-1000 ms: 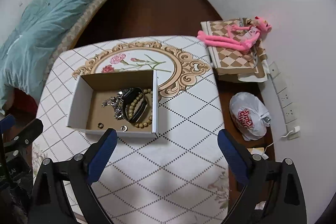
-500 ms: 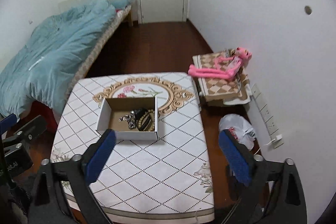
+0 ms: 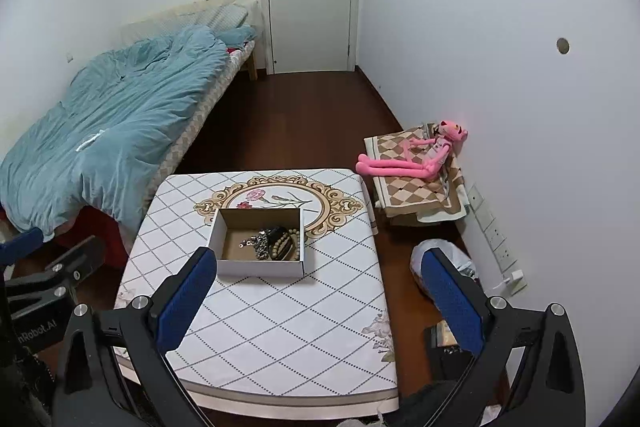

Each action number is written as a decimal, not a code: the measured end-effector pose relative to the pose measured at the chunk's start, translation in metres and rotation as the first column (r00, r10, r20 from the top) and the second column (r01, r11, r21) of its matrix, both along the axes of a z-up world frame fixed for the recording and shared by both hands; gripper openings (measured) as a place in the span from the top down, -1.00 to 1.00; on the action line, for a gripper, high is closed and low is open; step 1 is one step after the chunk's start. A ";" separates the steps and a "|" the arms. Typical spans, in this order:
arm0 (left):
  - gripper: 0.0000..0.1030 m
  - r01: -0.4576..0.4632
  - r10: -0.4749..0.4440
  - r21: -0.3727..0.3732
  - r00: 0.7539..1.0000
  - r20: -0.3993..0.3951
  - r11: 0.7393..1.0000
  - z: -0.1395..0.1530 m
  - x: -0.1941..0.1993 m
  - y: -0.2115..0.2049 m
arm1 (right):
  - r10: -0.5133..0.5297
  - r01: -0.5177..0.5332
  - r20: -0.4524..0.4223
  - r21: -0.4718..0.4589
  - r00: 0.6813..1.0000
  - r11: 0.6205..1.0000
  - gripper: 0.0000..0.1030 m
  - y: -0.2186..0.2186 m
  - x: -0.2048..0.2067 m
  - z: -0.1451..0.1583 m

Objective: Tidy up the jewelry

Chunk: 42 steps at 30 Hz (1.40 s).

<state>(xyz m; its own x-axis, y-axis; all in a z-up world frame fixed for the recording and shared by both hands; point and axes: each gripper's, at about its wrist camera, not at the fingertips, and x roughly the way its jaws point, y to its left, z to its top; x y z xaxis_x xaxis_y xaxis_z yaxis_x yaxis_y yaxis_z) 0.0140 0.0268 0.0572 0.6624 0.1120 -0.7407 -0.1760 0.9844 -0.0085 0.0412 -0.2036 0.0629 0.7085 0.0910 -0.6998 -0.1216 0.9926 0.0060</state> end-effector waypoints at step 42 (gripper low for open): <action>-0.99 0.009 -0.009 -0.002 0.970 -0.241 1.000 -0.063 0.111 0.014 | 0.039 -0.053 -0.257 -0.049 0.966 0.997 -1.00 0.027 0.141 -0.076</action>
